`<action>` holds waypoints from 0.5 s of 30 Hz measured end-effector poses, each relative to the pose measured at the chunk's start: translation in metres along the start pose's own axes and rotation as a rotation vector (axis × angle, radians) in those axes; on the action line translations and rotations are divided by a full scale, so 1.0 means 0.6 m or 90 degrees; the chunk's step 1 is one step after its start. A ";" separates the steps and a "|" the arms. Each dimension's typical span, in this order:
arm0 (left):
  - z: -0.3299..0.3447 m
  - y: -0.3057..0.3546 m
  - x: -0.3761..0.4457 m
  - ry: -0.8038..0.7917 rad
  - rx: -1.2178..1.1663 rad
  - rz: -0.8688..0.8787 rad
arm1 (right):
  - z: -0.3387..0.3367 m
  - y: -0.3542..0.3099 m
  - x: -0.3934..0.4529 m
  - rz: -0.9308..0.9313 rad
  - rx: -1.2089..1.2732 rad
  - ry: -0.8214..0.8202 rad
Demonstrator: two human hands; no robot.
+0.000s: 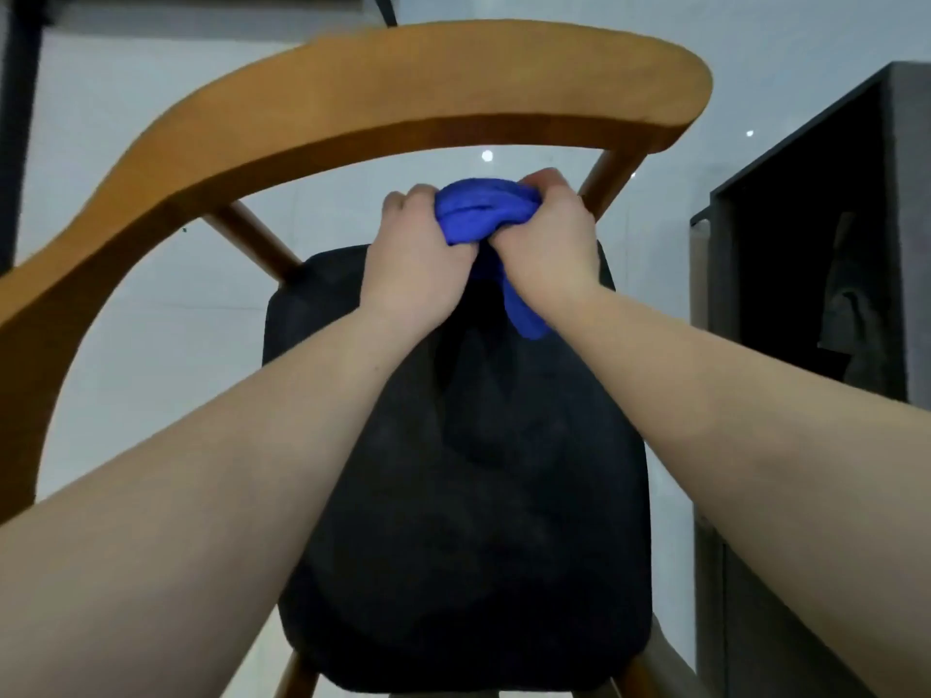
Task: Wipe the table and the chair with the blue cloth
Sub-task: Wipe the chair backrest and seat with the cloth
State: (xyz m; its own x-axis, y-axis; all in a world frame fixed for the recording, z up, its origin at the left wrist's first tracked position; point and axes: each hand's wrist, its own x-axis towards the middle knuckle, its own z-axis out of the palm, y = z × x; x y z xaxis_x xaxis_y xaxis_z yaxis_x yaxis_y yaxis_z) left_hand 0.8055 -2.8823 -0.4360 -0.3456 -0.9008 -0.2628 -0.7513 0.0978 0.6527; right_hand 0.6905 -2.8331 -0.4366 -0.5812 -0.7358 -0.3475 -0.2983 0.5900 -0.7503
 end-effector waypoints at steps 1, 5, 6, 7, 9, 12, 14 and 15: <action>-0.010 -0.017 -0.016 0.016 0.010 -0.017 | 0.014 -0.009 -0.006 -0.021 -0.030 -0.020; -0.055 -0.091 -0.072 0.141 0.014 -0.132 | 0.078 -0.049 -0.032 -0.139 -0.133 -0.048; -0.069 -0.108 -0.077 0.183 -0.006 -0.170 | 0.095 -0.062 -0.036 -0.148 -0.136 -0.039; -0.081 -0.124 -0.077 0.223 -0.044 -0.206 | 0.112 -0.078 -0.040 -0.147 -0.115 -0.039; -0.103 -0.145 -0.071 0.288 -0.174 -0.261 | 0.148 -0.114 -0.045 -0.117 0.007 -0.087; -0.124 -0.160 -0.060 0.318 -0.326 -0.254 | 0.194 -0.151 -0.047 -0.078 0.131 -0.122; -0.130 -0.170 -0.056 0.323 -0.310 -0.207 | 0.209 -0.154 -0.043 -0.072 0.139 -0.108; -0.131 -0.173 -0.055 0.324 -0.297 -0.188 | 0.212 -0.151 -0.041 -0.081 0.138 -0.105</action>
State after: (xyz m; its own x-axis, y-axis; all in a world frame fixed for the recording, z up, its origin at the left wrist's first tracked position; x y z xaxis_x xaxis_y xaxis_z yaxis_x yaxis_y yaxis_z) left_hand 0.9395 -2.8959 -0.4392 0.2213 -0.9572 -0.1863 -0.4172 -0.2657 0.8691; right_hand 0.8283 -2.9110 -0.4317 -0.4129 -0.8539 -0.3167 -0.1822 0.4181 -0.8899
